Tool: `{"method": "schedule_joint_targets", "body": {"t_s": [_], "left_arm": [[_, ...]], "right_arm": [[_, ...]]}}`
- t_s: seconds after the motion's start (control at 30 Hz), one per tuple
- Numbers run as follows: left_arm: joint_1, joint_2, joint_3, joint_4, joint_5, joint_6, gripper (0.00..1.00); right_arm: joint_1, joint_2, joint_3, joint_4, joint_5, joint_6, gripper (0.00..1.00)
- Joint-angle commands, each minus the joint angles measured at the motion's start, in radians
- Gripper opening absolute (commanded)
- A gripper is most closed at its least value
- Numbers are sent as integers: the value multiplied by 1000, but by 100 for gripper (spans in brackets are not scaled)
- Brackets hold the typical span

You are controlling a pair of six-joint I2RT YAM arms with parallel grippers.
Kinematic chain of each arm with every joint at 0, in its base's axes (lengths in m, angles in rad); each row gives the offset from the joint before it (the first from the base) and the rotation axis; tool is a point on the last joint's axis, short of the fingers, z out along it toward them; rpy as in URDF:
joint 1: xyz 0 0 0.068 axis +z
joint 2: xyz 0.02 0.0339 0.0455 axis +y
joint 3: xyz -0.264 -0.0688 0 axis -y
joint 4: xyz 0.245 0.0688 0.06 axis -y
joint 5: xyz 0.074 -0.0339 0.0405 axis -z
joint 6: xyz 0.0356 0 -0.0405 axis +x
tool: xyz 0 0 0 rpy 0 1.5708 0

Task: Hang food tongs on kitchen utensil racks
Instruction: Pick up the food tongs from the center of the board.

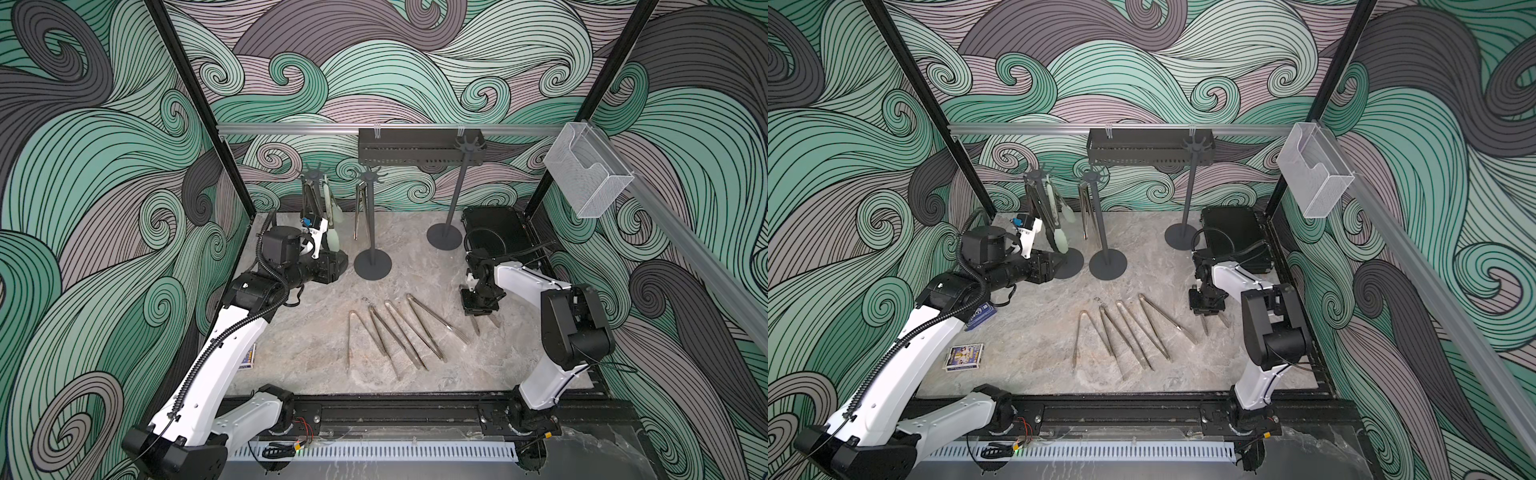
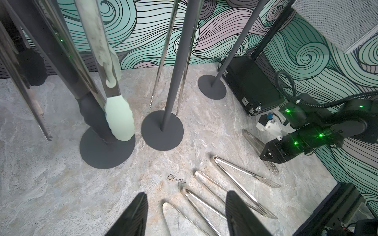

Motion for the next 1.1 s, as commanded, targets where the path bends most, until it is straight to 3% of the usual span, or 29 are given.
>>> {"method": "schedule_joint_targets", "body": {"t_s": [0.0,0.23,0.7,0.9,1.07], "left_arm": [[5,-15,9,14,10,-1,61],[5,-20,9,13,8,0,61],[3,-24,9,11,14,-8,61],[3,-29,3,11,9,-12,61],[3,-43,4,-3,6,-14,60]], "right_arm": [[8,30,-15,14,23,33,30],[17,47,-54,20,46,49,21],[36,-34,-155,29,75,81,20],[36,-18,-137,45,80,76,1],[37,-57,-88,24,72,29,0]]}}
